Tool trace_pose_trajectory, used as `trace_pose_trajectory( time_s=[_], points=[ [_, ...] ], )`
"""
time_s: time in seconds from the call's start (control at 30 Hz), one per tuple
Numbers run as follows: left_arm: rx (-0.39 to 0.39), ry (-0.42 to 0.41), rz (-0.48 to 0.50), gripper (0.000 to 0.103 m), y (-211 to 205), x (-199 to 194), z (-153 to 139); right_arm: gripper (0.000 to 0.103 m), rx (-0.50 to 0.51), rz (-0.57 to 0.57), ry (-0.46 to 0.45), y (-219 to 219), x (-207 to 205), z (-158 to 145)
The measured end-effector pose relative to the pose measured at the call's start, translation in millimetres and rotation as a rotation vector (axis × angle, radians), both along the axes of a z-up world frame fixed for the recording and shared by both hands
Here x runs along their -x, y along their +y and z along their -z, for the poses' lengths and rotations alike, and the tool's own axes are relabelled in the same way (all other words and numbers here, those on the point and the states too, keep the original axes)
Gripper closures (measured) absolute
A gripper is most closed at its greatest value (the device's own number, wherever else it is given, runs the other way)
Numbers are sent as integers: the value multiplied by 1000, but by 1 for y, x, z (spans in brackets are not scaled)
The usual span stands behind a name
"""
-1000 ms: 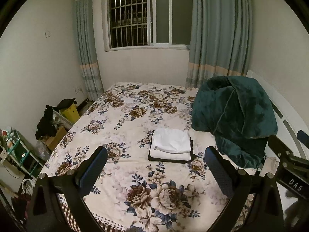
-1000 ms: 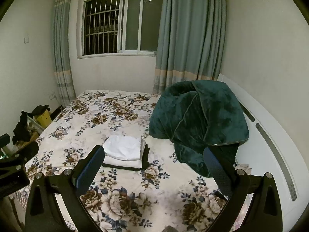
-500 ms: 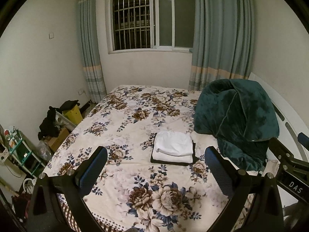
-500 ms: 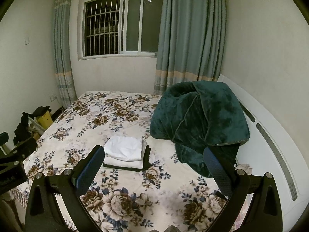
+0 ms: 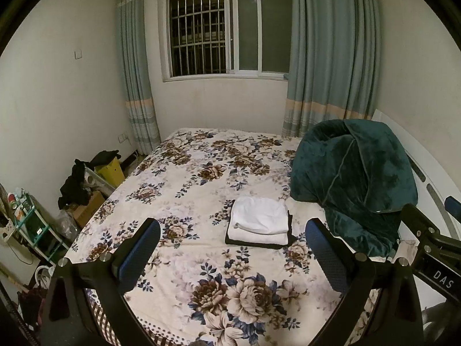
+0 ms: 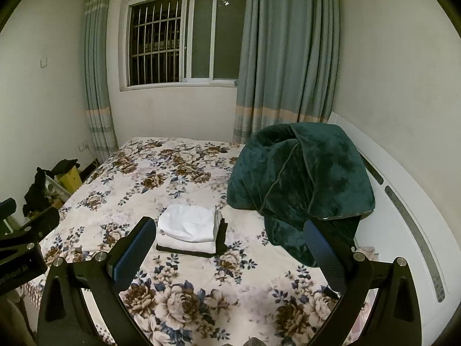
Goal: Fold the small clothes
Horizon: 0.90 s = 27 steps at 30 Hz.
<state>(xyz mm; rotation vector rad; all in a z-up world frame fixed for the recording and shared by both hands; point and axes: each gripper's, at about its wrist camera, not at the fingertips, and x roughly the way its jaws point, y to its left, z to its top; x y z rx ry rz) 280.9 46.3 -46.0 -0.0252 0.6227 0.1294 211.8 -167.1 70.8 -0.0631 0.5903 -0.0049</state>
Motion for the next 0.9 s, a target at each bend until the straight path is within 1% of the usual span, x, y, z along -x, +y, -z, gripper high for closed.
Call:
trace_pose_trajectory(
  time_s=[0.5,0.9],
  points=[
    [-1,-1,0,0,0,-2,-2,0,-2,-1,-3,-1,0,0],
    [-2,-6,0,0,-1,-2,-4,0,-3,-15,-4,10,-7,3]
  ],
)
